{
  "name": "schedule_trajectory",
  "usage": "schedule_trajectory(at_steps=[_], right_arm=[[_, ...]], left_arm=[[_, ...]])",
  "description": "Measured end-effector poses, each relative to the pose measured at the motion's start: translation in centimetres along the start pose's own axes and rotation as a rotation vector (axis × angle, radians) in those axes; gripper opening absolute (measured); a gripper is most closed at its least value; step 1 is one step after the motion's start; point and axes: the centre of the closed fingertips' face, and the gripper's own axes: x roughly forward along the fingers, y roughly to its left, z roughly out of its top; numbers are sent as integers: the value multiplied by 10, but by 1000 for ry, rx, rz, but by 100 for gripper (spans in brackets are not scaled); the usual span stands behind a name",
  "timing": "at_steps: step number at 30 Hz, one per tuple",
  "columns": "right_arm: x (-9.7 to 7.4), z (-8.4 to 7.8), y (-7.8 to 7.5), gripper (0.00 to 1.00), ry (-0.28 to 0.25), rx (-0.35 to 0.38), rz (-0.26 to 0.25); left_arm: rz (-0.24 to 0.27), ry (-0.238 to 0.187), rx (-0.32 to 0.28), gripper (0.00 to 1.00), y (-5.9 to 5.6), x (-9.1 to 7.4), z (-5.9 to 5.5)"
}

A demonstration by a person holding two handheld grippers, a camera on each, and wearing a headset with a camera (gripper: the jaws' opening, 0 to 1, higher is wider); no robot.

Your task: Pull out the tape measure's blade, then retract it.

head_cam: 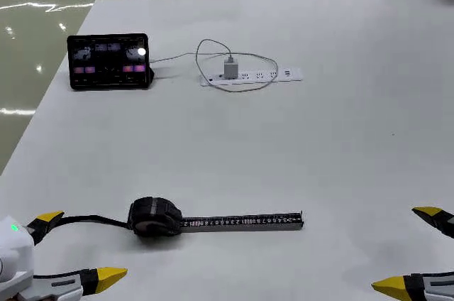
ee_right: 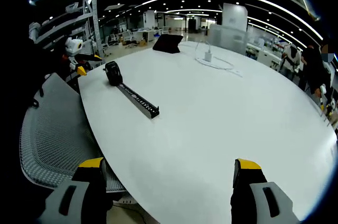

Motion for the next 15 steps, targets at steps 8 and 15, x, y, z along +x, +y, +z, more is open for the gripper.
schedule_trajectory(at_steps=[8,15], right_arm=[[0,-5,1,99,21,1,6],[-1,-4,-2,99,24,2,0]], left_arm=[[-5,-10,-5,99,-1,4,10],[-12,-24,-47,99,-4,5,18]])
